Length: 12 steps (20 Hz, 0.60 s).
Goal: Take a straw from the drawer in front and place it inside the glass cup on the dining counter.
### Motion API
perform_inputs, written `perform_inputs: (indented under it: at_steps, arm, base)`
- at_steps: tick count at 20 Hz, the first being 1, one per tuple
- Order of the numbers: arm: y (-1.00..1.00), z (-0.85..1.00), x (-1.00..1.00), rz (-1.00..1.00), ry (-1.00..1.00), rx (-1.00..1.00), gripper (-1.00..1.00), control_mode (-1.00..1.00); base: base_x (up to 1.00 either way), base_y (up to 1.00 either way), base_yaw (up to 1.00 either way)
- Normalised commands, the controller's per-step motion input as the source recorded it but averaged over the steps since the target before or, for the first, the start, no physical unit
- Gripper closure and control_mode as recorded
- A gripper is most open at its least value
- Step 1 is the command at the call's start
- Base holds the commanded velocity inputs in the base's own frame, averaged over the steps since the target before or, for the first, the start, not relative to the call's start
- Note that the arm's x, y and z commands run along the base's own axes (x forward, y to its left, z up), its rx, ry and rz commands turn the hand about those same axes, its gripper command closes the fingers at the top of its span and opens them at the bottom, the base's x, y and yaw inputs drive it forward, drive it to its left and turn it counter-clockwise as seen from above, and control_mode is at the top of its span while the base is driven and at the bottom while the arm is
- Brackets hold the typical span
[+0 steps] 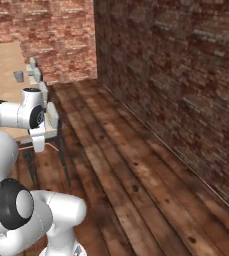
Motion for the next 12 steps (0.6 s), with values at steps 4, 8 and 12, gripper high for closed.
perform_inputs:
  at_steps: [4, 8, 12]
  arm:
    - [0.00, 0.00, 0.00, 0.00, 0.00, 0.00, 1.00, 1.00]
    - [0.00, 0.00, 0.00, 0.00, 0.00, 0.00, 1.00, 1.00]
    - [0.00, 0.00, 0.00, 0.00, 0.00, 0.00, 1.00, 1.00]
  base:
    - [0.64, -0.81, 0.33]
    - [0.77, -0.70, 0.28]
    - [0.88, -0.57, 0.25]
